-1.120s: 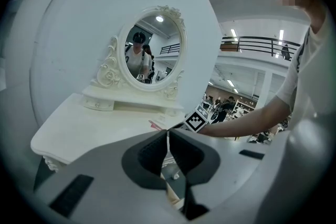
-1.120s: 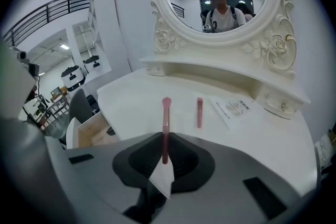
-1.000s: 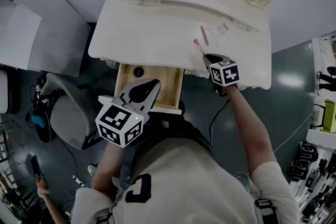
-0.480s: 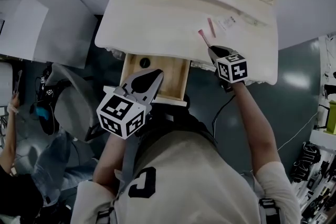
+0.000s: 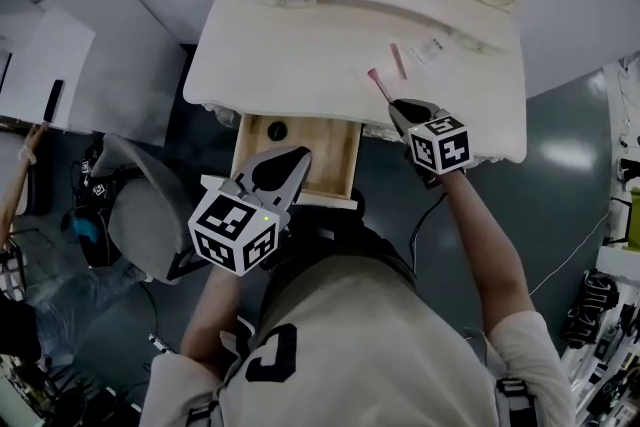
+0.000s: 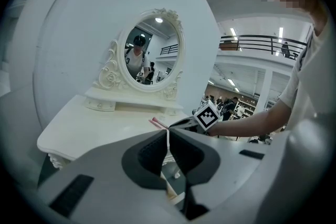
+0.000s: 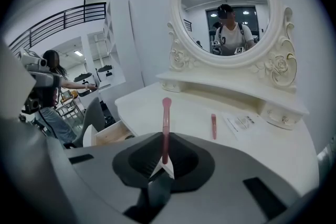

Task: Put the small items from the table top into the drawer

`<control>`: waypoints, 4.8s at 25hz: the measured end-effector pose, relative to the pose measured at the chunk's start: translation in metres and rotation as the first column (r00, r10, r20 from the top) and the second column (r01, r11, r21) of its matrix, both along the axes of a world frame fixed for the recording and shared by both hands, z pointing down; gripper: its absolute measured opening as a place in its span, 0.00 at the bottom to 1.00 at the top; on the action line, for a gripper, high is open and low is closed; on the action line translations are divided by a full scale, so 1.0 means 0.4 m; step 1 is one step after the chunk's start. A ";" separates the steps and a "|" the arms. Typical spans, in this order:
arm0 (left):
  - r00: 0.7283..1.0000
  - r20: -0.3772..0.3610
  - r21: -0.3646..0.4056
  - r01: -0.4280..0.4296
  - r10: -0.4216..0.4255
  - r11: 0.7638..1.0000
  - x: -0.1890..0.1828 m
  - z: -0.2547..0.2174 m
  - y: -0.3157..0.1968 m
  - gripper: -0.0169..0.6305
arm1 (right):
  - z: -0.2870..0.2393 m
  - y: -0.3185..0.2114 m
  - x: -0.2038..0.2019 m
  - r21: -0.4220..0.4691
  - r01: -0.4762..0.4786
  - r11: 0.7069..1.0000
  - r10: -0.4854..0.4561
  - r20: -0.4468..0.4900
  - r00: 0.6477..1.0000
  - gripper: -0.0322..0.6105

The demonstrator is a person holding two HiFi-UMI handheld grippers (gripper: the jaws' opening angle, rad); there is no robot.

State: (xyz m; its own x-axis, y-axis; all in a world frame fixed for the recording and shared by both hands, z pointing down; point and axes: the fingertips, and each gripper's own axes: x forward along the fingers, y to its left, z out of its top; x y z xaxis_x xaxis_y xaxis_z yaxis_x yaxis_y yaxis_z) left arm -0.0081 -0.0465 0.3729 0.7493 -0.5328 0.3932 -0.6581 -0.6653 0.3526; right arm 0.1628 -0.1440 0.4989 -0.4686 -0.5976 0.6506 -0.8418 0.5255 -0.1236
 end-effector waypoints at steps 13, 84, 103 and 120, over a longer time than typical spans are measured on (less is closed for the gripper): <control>1.000 -0.005 0.009 0.002 -0.002 1.000 -0.046 -0.007 0.025 0.13 | -0.051 0.054 -0.111 0.020 0.067 0.998 -0.068 0.046 0.997 0.13; 0.964 0.004 -0.201 0.261 -0.265 0.944 -0.337 0.169 0.040 0.13 | 0.457 0.053 -0.451 -0.363 0.205 0.909 -0.228 -0.021 0.973 0.14; 0.962 0.024 -0.206 0.270 -0.271 0.941 -0.391 0.179 0.019 0.13 | 0.506 -0.038 -0.436 -0.340 -0.007 0.940 0.002 -0.015 1.000 0.14; 0.983 -0.007 -0.109 0.179 -0.181 0.978 -0.366 0.096 0.026 0.13 | 0.339 0.024 -0.415 -0.276 -0.046 0.960 0.076 0.097 0.992 0.30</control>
State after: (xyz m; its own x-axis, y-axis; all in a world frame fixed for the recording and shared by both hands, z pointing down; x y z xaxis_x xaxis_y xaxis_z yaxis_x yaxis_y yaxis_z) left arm -0.1546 -0.0363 0.4113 0.6518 -0.6151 0.4436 -0.7571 -0.4943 0.4272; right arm -0.0033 -0.1345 0.6346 -0.5115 -0.4340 0.7416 -0.8456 0.4076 -0.3446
